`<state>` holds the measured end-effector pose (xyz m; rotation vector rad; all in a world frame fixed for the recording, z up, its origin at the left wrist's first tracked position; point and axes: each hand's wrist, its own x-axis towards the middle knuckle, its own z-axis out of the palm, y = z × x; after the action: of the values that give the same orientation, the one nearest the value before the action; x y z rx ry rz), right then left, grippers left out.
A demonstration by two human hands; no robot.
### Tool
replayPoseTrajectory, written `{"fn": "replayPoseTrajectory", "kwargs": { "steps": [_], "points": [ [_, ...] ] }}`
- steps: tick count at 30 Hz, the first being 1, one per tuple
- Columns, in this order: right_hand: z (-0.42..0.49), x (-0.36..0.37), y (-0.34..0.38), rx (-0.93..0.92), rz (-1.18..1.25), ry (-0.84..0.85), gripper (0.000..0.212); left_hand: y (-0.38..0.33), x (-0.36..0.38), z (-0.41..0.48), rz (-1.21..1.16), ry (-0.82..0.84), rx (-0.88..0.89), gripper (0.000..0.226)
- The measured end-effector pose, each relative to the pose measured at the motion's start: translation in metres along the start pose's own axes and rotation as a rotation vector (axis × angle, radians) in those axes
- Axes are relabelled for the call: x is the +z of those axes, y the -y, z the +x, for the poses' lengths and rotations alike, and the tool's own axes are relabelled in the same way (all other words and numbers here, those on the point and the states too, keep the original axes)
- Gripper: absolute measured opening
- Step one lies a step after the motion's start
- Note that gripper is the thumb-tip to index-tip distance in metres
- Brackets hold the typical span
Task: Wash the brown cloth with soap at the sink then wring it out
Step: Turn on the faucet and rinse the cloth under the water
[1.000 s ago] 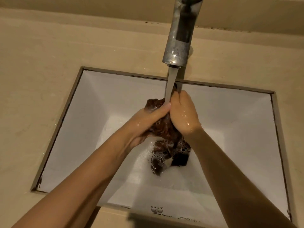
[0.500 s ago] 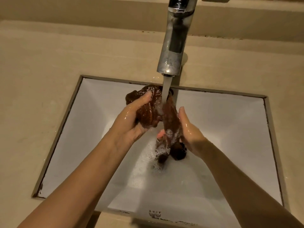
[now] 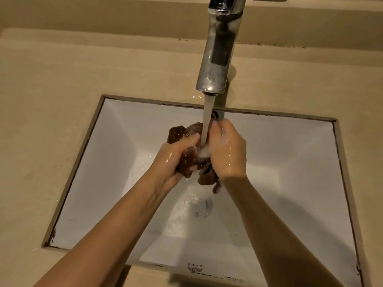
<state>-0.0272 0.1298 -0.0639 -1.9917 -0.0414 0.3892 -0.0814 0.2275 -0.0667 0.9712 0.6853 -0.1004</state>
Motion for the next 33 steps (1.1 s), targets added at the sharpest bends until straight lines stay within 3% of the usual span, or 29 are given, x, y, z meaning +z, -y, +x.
{"fn": "replayPoseTrajectory", "kwargs": {
  "steps": [4, 8, 11, 14, 18, 22, 24, 27, 30, 33],
  "points": [
    [-0.007, -0.002, -0.004, -0.058, -0.046, 0.022, 0.02, 0.001, -0.004, -0.002, 0.034, -0.01, -0.026, 0.027],
    [-0.039, 0.007, 0.005, -0.281, -0.241, 0.134, 0.024, 0.01, 0.003, 0.003, -0.013, -0.076, -0.11, 0.032],
    [-0.025, 0.009, 0.013, -0.221, -0.336, 0.001, 0.025, 0.014, 0.015, 0.002, -0.097, -0.079, -0.106, 0.022],
    [-0.006, 0.006, 0.011, -0.167, -0.304, -0.117, 0.02, 0.008, 0.016, -0.003, -0.126, -0.089, -0.112, 0.022],
    [0.0, 0.002, 0.0, -0.157, -0.234, -0.146, 0.023, 0.002, 0.01, -0.004, -0.099, -0.04, -0.109, 0.032],
    [0.0, 0.001, -0.008, -0.094, -0.043, 0.036, 0.036, -0.001, 0.013, -0.001, -0.089, 0.047, -0.081, 0.062],
    [-0.01, 0.0, -0.008, -0.069, 0.061, 0.172, 0.046, -0.002, 0.015, 0.001, -0.057, 0.003, -0.065, 0.069],
    [-0.022, 0.001, -0.012, -0.053, 0.125, 0.169, 0.059, 0.0, 0.022, 0.004, 0.053, -0.112, 0.012, 0.067],
    [-0.023, 0.002, -0.013, 0.015, 0.168, 0.111, 0.05, 0.002, 0.03, 0.002, 0.176, -0.249, 0.081, 0.058],
    [-0.021, 0.002, -0.01, -0.028, 0.119, 0.047, 0.026, 0.007, 0.035, 0.002, 0.128, -0.328, 0.14, 0.047]
  ]
}}
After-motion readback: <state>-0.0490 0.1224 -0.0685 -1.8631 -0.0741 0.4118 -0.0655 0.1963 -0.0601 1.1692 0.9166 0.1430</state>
